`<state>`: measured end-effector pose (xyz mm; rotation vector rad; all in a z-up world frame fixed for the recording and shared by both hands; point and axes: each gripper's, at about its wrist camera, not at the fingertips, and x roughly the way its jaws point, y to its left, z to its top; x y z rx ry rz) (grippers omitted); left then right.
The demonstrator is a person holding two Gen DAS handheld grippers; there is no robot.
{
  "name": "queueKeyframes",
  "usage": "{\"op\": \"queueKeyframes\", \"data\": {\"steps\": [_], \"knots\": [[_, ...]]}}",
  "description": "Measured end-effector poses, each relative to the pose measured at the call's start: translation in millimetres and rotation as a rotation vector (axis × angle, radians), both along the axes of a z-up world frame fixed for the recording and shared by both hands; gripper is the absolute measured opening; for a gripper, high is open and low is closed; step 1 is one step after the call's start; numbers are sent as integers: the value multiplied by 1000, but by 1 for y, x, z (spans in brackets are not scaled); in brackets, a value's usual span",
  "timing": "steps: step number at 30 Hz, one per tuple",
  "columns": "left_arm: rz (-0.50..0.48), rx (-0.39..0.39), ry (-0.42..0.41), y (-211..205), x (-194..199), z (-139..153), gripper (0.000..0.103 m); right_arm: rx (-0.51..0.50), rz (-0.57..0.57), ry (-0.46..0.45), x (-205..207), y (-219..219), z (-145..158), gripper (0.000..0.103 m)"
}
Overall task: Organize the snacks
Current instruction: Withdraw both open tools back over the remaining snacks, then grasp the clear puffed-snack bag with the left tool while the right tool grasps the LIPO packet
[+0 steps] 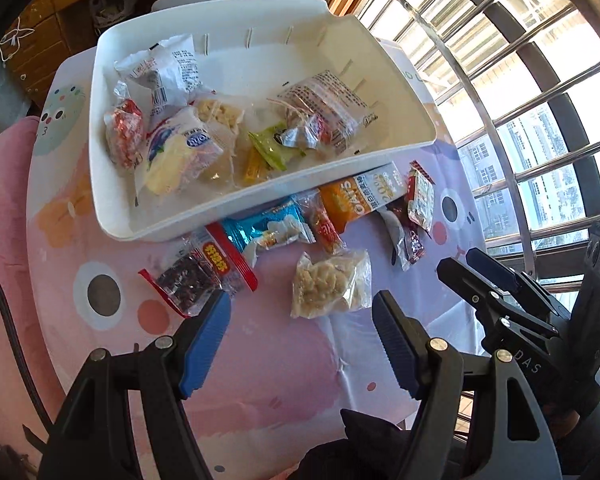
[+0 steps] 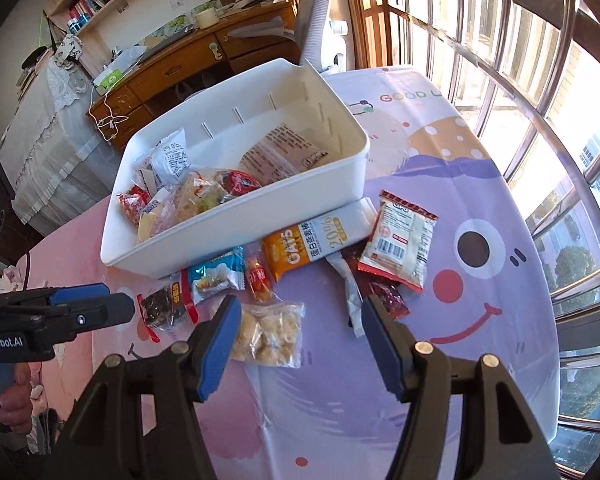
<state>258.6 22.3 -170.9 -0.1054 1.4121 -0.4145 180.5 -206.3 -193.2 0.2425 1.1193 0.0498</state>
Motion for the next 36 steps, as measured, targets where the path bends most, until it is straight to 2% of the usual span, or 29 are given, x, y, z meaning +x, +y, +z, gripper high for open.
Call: {"op": "queueKeyframes", "data": {"steps": [11, 19, 24, 31, 36], "knots": [[15, 85, 71, -48, -15, -26, 72, 85, 23, 62, 3, -47, -17, 66], [75, 149, 124, -72, -15, -51, 84, 161, 11, 109, 19, -80, -33, 70], [112, 188, 141, -84, -6, -67, 87, 200, 3, 122, 33, -93, -47, 70], [130, 248, 165, -89, 5, -89, 87, 216, -19, 136, 52, -97, -65, 70], [155, 281, 161, -87, 9, -101, 87, 190, -31, 119, 64, -94, -75, 70]]}}
